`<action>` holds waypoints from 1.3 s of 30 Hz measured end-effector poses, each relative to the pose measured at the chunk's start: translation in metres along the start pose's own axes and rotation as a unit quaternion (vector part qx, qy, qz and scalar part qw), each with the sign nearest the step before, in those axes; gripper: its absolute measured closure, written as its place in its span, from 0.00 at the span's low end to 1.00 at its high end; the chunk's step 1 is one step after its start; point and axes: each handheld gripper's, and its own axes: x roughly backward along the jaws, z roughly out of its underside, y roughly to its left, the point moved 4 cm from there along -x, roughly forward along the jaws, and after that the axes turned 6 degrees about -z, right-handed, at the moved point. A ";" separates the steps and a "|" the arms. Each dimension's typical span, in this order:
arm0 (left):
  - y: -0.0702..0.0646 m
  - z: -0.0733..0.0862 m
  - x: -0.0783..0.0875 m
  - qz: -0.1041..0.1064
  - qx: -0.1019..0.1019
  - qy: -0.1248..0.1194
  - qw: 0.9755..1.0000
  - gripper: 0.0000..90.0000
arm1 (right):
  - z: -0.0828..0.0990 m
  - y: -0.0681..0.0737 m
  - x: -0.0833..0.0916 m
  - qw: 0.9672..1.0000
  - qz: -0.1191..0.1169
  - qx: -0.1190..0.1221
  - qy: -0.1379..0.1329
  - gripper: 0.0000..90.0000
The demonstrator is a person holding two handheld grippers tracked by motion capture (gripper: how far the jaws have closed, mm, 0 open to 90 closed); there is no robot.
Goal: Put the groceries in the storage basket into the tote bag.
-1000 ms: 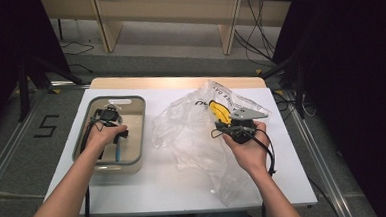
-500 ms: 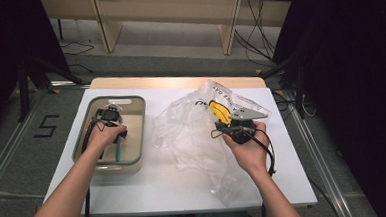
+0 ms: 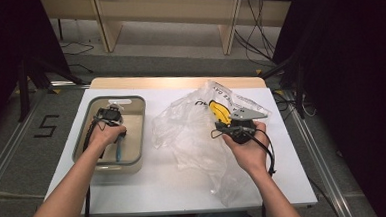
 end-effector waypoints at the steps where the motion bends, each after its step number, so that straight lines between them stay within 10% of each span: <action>1: 0.000 0.000 0.000 0.000 -0.001 0.001 1.000 0.76 | 0.000 0.000 0.000 1.000 0.000 0.001 0.000 1.00; 39: -0.002 -0.003 0.002 0.006 -0.038 0.016 0.999 0.87 | 0.001 -0.001 0.000 1.000 0.001 0.000 0.001 1.00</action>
